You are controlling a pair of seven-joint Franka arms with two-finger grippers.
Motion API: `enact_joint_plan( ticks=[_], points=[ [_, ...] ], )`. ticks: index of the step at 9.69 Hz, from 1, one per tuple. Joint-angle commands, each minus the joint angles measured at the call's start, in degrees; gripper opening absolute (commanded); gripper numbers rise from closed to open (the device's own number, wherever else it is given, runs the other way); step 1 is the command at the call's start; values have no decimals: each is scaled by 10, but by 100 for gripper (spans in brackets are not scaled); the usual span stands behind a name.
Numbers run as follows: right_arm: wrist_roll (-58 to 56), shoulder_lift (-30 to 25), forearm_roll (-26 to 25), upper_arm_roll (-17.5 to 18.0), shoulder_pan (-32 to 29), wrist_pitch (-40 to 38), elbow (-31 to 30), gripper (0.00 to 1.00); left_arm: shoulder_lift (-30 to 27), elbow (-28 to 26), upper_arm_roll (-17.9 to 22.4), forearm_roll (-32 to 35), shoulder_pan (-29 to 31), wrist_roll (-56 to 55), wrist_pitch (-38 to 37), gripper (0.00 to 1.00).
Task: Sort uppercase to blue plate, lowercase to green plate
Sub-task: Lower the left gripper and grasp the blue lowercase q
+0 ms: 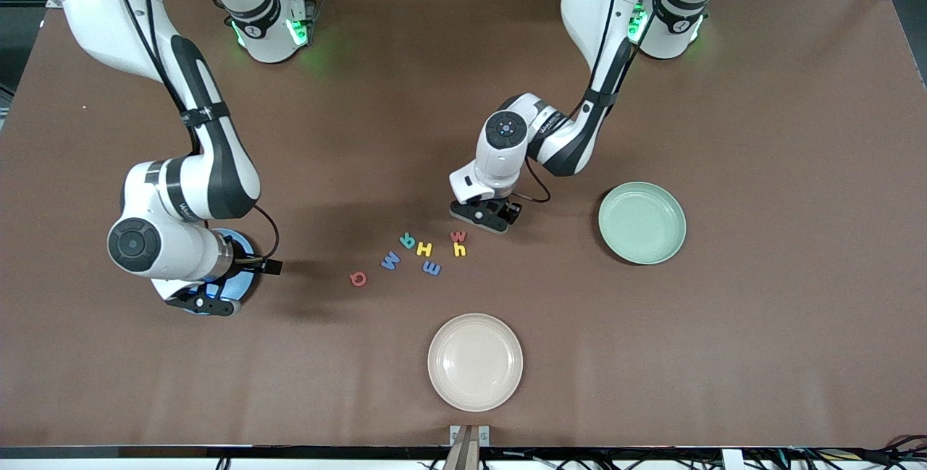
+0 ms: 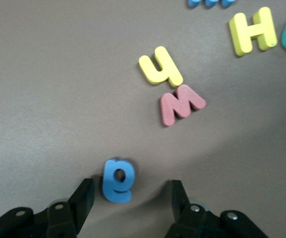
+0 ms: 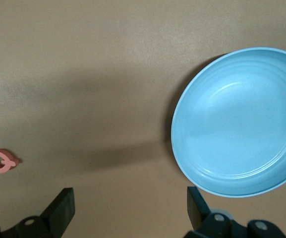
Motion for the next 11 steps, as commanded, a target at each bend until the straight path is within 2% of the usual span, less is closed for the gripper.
enact_joint_plan(
  ticks=[1,2,11],
  points=[
    [6,-7,4,3,-4,-2,1,100,8,5,0,-12,-2,4,0,64],
    [6,-7,4,3,-5,-2,1,100,9,6,0,-9,-2,4,0,61],
    [6,-7,4,3,-6,-1,4,100,13,18,8,-9,7,14,-1,61]
  ],
)
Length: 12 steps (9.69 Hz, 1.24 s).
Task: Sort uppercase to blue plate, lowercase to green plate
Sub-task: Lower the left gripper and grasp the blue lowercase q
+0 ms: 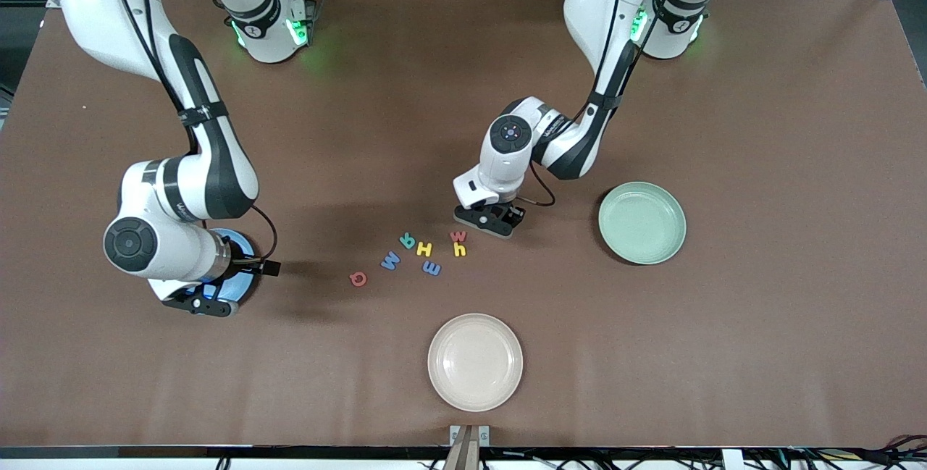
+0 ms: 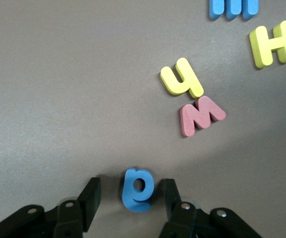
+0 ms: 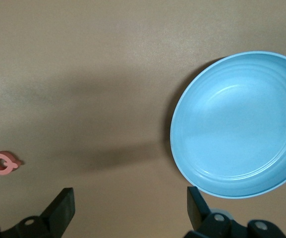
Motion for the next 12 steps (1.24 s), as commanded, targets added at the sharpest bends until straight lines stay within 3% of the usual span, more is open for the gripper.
enact_joint_plan(
  ticks=[1,2,3,4,6,9,12],
  points=[
    [6,-5,4,3,-5,-1,1,100,11,14,1,-8,-1,10,0,61],
    [6,-5,4,3,-5,-1,1,100,11,13,1,-8,-2,9,0,58],
    [6,-5,4,3,-5,-1,1,100,12,13,0,-8,-3,6,0,47],
    [6,-5,4,3,-5,-1,1,100,17,13,0,-8,-5,0,0,47],
    [6,-5,4,3,-5,-1,1,100,18,13,-1,-8,-7,-2,0,36],
    [6,-5,5,3,-5,-1,1,100,19,13,-1,-8,-7,-6,0,35],
    [31,-5,6,3,-1,3,1,100,20,13,-1,-8,-8,-7,0,24]
  ],
)
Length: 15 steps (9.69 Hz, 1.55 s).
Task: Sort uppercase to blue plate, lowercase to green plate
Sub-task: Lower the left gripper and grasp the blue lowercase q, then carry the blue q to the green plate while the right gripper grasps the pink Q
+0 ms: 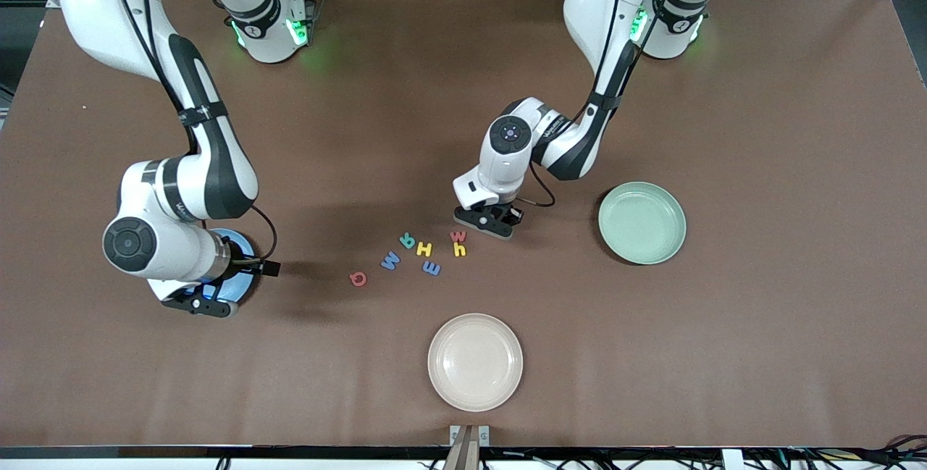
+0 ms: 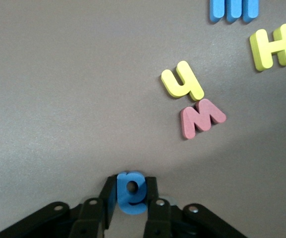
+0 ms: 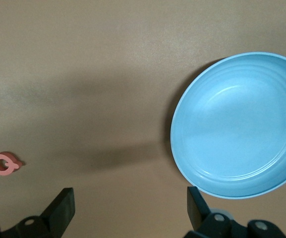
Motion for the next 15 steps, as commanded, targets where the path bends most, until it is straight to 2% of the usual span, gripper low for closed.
enact_joint_plan(
  ticks=[1,3,5,7,9,12,15],
  points=[
    [37,-3,5,4,2,4,0,100,19,8,-4,-8,-7,-6,4,24],
    [50,-1,6,4,3,7,1,100,11,5,-4,-8,-3,1,-6,23],
    [72,2,7,4,4,10,5,100,-14,6,-2,20,13,9,-67,20],
    [113,13,25,4,21,36,5,100,-33,3,3,40,22,31,-131,9],
    [168,41,23,4,46,64,19,100,-56,1,9,65,29,47,-181,9],
    [274,73,22,4,79,101,36,100,-99,-1,25,66,38,116,-272,7],
    [358,99,22,4,85,100,66,100,-126,-46,26,101,64,123,-267,5]
  ],
)
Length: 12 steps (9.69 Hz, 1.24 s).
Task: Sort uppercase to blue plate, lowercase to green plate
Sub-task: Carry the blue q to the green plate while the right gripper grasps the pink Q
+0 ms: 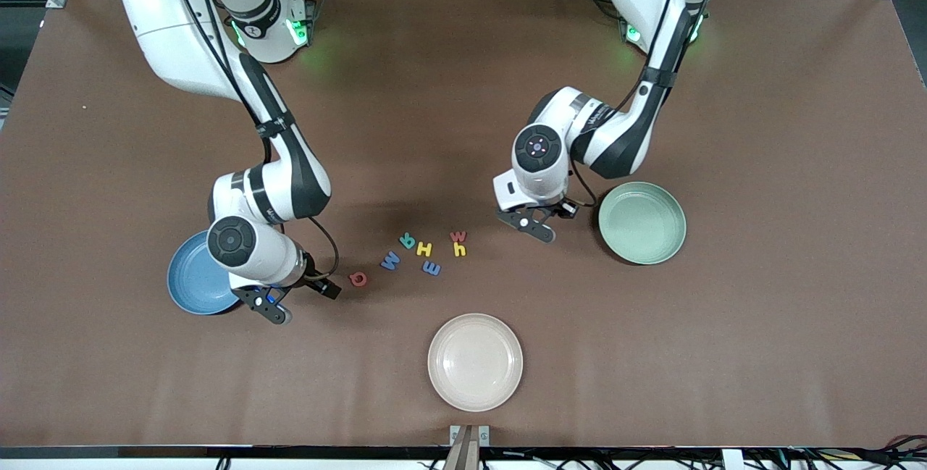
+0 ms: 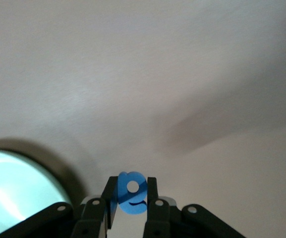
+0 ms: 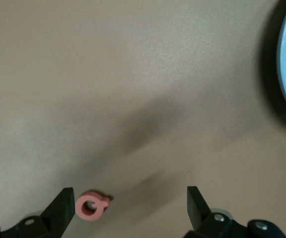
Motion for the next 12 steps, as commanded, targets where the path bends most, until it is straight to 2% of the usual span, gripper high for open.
enact_joint_plan(
  ticks=[1,2,4,6,8,10,11,12],
  points=[
    [84,34,6,-4,10,-8,44,100,-30,-61,-2,34,20,10,41,4],
    [133,52,6,-7,21,-10,63,100,-41,-91,-3,37,43,20,80,0],
    [218,87,27,-50,65,-13,89,100,-60,-114,-5,36,80,78,99,0],
    [233,94,120,-93,91,-13,91,100,-74,-123,-6,33,108,130,95,0],
    [234,95,206,-127,108,-17,91,100,-88,-160,-6,32,123,139,119,0],
    [247,106,226,-139,131,-14,89,100,-100,-242,-7,29,140,139,235,0],
    [263,115,226,-149,147,-12,89,100,-103,-254,-7,29,144,139,248,0],
    [268,122,227,-152,157,-11,90,100,-103,-256,-8,28,144,139,249,6]
  ],
)
